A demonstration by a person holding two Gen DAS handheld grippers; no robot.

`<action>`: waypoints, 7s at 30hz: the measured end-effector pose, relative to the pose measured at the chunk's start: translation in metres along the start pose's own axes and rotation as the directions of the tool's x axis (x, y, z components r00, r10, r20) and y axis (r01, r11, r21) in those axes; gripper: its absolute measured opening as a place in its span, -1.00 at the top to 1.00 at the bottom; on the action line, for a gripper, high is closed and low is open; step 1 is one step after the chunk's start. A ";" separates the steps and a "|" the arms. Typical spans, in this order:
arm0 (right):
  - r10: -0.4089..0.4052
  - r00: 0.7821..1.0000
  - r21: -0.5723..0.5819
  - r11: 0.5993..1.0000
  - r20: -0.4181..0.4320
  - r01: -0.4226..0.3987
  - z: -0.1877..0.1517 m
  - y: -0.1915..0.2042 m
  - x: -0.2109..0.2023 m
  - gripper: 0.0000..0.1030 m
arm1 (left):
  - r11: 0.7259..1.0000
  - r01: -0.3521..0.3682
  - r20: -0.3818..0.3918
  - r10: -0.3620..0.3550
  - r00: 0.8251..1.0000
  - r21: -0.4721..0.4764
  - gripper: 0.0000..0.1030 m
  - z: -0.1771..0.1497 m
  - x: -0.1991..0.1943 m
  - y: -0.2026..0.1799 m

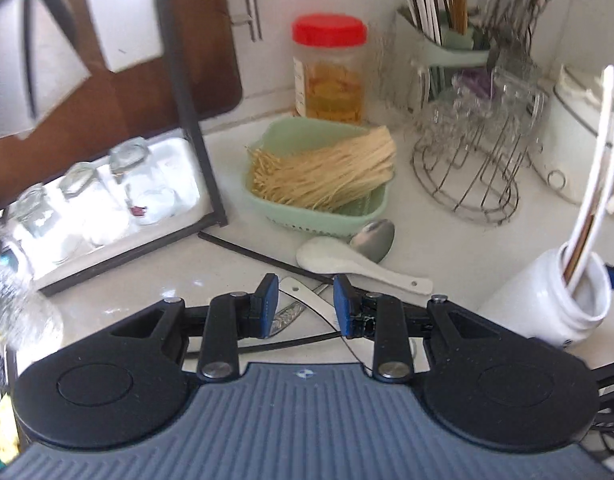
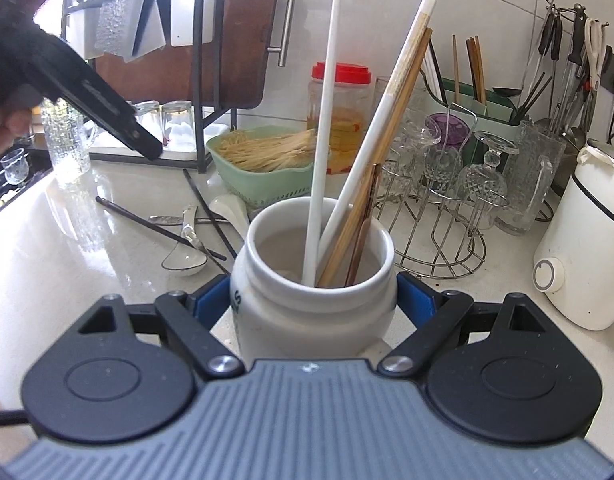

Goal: Organize utensils
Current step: 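Move the left gripper to the counter and grasp the thin black chopstick, then lift the black chopstick and carry it above the white jar, then lower the black chopstick into the jar and open the left gripper, then withdraw the left gripper and move it toward the white ceramic spoon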

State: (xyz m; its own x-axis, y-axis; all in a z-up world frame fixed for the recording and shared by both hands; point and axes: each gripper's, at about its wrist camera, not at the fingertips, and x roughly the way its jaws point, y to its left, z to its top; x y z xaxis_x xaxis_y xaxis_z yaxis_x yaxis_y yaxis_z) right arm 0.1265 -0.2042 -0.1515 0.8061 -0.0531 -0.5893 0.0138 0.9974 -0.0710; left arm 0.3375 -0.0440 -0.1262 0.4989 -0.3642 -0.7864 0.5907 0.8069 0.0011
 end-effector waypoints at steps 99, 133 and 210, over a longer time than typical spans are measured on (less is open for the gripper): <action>0.042 0.993 -0.025 0.999 -0.112 -0.045 0.005 0.039 -0.015 -0.76 | 0.968 0.153 0.086 -0.138 0.987 -0.201 0.90 -0.086 -0.100 -0.016; 0.069 0.992 -0.026 0.997 -0.104 -0.072 0.002 0.038 -0.016 -0.76 | 0.937 0.329 0.465 -0.346 0.815 0.120 0.90 0.045 -0.172 -0.100; 0.027 0.996 0.006 1.000 -0.083 -0.027 -0.003 0.031 -0.018 -0.75 | 0.961 0.259 0.207 -0.236 0.949 -0.093 0.22 -0.035 -0.141 -0.057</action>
State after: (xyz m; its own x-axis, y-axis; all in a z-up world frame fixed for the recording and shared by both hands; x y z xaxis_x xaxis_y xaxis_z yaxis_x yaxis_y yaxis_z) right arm 0.1102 -0.1729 -0.1454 0.7545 -0.0298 -0.6556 -0.0043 0.9987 -0.0504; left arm 0.2112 -0.0229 -0.0368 0.4658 -0.6324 -0.6190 0.6383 0.7246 -0.2599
